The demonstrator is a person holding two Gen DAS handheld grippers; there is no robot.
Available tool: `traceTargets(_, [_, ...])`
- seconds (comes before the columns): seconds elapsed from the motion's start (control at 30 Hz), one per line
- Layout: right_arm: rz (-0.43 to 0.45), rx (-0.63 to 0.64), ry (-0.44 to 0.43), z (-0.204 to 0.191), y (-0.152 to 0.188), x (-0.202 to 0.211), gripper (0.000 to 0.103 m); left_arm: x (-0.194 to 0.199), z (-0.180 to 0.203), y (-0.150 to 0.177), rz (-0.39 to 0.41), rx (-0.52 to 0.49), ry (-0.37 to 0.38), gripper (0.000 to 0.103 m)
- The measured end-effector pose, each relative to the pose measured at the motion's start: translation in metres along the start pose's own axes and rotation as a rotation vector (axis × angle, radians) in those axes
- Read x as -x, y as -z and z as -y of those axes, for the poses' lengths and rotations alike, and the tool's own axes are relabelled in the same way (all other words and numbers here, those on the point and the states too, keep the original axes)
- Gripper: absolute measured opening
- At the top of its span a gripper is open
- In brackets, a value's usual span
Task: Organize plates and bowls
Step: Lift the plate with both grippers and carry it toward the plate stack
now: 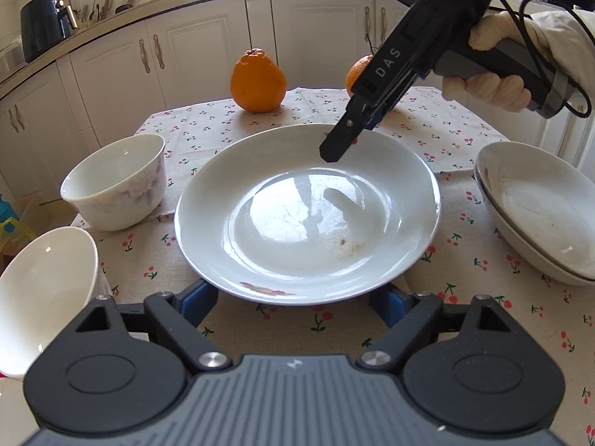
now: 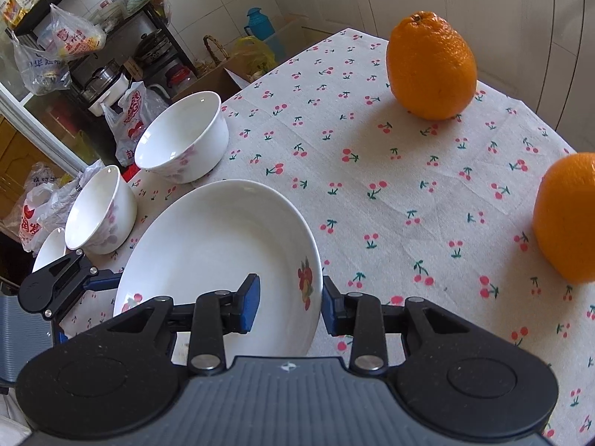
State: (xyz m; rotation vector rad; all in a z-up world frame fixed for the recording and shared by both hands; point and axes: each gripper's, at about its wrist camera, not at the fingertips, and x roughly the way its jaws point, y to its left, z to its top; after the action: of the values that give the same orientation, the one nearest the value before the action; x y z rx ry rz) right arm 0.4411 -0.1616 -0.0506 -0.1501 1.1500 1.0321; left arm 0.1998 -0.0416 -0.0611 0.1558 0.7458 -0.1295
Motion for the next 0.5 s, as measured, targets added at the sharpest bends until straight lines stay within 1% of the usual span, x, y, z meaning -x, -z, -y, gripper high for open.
traceTargets(0.17, [-0.002,0.002,0.001,0.002,-0.004,-0.006,0.041,0.001,-0.001,0.001,0.01,-0.011,0.006,0.088])
traceTargets(0.3, [0.028,-0.013,-0.027,0.008,-0.014,-0.013,0.041,0.0,0.0,0.001,0.01,-0.015,0.006,0.088])
traceTargets(0.37, [0.027,-0.013,-0.032,0.008,-0.017,-0.016,0.041,0.0,0.0,0.0,0.009,-0.015,0.008,0.088])
traceTargets(0.5, [0.027,0.014,-0.011,0.003,-0.017,-0.016,0.04,0.001,0.0,0.0,0.007,-0.014,0.006,0.087])
